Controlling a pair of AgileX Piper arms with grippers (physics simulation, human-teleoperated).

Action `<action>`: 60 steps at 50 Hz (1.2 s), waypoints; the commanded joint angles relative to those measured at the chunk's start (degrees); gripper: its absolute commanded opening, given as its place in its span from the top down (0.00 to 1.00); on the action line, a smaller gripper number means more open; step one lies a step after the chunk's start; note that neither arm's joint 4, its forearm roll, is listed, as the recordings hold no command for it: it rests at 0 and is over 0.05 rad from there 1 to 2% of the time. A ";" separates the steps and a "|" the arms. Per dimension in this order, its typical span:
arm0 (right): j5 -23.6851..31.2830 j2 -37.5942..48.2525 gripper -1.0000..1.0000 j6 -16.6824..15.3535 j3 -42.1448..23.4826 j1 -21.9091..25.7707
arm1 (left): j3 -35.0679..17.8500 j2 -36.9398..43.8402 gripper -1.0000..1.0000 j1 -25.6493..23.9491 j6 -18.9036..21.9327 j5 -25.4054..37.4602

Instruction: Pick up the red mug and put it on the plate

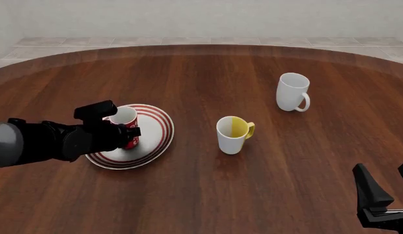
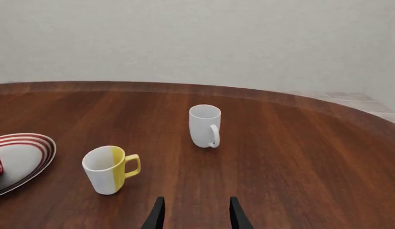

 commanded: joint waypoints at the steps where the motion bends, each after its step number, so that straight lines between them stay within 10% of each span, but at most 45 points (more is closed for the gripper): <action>1: 0.57 -0.52 0.00 0.07 0.00 0.00 | 0.61 0.77 1.00 -1.90 -2.61 -1.31; 2: 0.48 -0.43 0.00 0.09 0.00 0.02 | 0.31 0.82 0.00 -1.56 -1.43 -0.84; 33: -0.86 0.93 0.00 -0.11 0.00 0.15 | 0.27 -2.12 0.00 0.15 -0.21 1.24; 60: 1.79 -2.76 0.00 0.82 0.02 -0.28 | 0.21 -27.76 0.00 -1.72 4.36 20.65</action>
